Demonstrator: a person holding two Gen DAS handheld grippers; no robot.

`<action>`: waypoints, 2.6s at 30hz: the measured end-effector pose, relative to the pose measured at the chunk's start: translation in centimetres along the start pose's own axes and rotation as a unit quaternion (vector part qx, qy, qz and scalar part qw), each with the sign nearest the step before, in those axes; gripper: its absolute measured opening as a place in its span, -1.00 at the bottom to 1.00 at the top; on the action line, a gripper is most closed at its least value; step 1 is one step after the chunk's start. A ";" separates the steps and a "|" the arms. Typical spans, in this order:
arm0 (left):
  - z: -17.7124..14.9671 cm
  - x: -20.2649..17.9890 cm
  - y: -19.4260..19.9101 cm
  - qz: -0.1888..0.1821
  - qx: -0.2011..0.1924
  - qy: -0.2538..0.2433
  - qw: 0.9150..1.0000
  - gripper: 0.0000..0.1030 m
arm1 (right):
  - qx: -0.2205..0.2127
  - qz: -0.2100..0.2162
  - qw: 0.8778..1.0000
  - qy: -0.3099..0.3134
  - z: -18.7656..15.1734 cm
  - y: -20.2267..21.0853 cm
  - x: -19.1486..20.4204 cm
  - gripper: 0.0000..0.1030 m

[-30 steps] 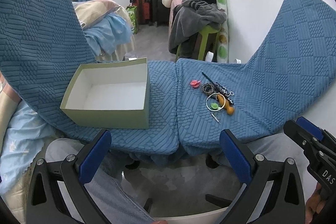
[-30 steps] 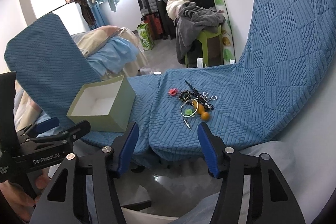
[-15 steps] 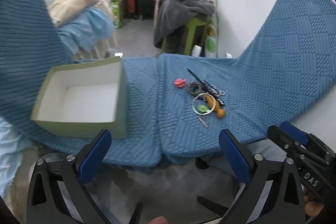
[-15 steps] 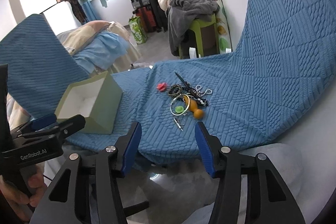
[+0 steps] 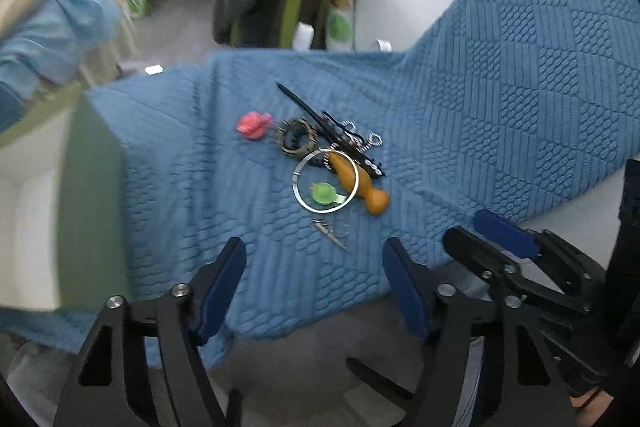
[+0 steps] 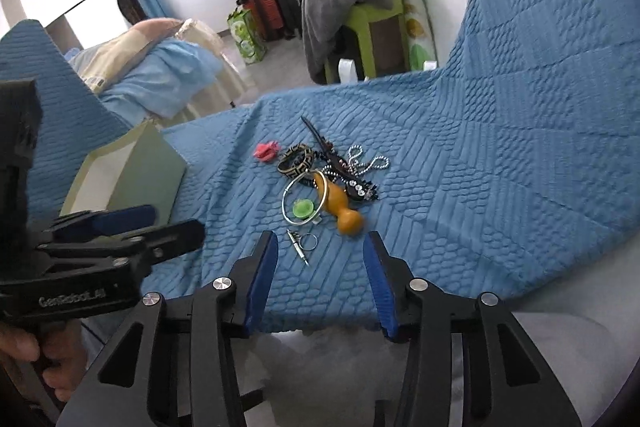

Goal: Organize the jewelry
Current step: 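Reach the right tool toward the orange gourd pendant and close on it, then lift the gourd pendant with the right tool while the left tool grasps the silver hoop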

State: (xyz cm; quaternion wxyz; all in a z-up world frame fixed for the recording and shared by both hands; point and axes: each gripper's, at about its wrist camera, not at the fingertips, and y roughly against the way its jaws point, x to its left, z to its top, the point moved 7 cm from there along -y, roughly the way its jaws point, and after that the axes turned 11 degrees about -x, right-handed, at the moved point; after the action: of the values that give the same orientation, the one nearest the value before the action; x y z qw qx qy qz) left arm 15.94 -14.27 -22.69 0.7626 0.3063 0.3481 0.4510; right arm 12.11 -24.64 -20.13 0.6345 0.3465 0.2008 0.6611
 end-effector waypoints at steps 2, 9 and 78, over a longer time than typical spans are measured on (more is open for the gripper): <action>0.0 -0.2 -1.6 -0.015 0.011 0.003 1.000 0.17 | 0.007 -0.002 1.000 -0.002 -0.2 -1.3 -0.7 -0.19; -0.1 -0.2 -6.8 -0.044 0.050 0.011 0.998 -0.17 | 0.040 0.003 0.999 0.003 -0.8 -5.7 -2.1 -0.19; 1.6 0.6 -4.9 -0.050 0.013 0.022 0.998 -0.96 | 0.045 -0.008 0.998 0.030 -0.9 -6.2 0.7 -0.53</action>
State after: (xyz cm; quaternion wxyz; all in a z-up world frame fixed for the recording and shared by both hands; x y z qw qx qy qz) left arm 19.73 -16.01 -25.81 0.7722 0.2884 0.3857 0.4145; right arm 15.85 -23.07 -24.98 0.6174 0.3536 0.2521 0.6559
